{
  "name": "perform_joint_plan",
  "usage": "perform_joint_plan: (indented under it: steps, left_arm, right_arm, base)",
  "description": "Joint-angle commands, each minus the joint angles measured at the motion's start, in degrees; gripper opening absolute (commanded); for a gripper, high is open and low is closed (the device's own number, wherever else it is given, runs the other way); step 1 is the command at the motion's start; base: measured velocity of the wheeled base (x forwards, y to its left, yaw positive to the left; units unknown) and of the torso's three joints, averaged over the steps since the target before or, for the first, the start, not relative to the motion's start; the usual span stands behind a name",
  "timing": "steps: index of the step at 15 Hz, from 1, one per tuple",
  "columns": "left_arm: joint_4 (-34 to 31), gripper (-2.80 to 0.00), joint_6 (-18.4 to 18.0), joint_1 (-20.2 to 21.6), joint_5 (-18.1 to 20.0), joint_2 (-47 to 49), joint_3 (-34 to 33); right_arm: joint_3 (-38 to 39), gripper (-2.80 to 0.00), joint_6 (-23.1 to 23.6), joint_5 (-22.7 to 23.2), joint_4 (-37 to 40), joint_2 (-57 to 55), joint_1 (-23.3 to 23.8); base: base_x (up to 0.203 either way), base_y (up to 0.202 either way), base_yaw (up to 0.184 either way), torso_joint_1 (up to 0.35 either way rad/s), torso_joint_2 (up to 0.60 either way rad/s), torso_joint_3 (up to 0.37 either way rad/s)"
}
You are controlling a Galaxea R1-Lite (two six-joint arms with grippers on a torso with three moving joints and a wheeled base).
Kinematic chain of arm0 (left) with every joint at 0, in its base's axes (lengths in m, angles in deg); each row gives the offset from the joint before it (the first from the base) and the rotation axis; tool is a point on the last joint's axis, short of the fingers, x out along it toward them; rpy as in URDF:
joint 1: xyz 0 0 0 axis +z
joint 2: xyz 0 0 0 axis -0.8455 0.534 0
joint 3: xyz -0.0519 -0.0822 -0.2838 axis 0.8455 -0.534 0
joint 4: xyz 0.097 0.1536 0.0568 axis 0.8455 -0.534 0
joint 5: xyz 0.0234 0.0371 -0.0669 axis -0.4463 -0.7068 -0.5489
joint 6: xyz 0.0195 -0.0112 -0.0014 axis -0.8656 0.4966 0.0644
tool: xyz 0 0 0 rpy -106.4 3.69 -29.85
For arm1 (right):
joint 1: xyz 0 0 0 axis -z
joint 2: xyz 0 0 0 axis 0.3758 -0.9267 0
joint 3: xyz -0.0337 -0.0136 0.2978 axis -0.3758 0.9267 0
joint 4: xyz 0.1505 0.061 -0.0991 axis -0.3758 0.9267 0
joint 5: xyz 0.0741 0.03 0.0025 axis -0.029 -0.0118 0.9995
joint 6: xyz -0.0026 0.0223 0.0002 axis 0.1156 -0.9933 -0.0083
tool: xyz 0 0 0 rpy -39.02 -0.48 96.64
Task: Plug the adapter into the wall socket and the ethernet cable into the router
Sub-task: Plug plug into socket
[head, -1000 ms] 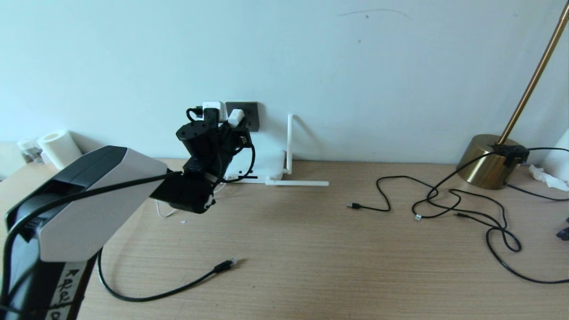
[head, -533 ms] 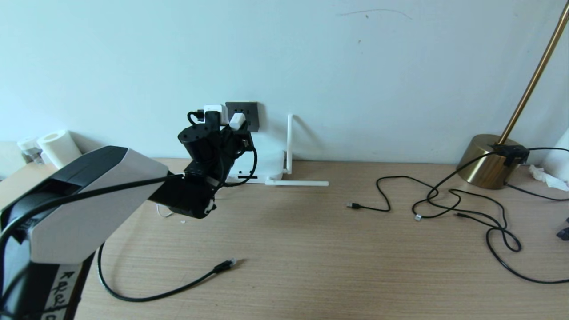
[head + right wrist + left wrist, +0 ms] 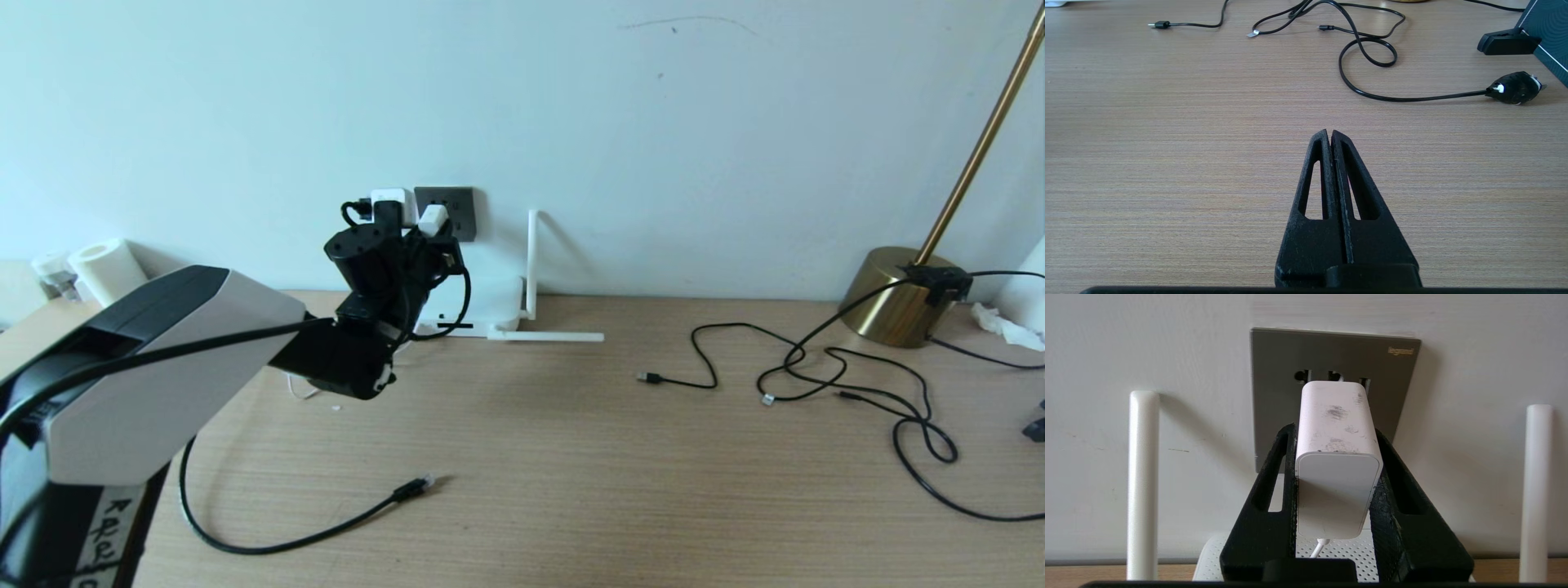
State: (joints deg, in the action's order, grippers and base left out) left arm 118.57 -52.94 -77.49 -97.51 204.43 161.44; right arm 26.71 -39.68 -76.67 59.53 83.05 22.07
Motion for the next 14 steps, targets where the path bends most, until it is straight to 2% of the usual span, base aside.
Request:
perform_joint_plan:
  steps: [1, 5, 14]
  left_arm:
    - [0.25, -2.80, -0.08, -0.01, -0.61, -0.15, 0.30]
    - [-0.10, -2.80, -0.17, -0.09, -2.22, -0.09, 0.23]
    - [-0.49, -2.80, -0.35, -0.10, -2.31, 0.00, 0.22]
  right_arm:
    - [-0.01, -2.80, 0.01, 0.00, 0.01, 0.06, 0.00]
    - [-0.01, -2.80, 0.02, 0.00, 0.01, 0.09, 0.00]
    - [-0.01, -2.80, 0.01, 0.08, 0.01, 0.08, 0.00]
  base:
    - [0.000, 0.000, 0.000, 0.000, 0.00, 0.000]
    - [0.000, 0.000, 0.000, 0.000, 0.00, 0.000]
    - [0.000, 0.000, 0.000, 0.000, 0.00, 0.000]
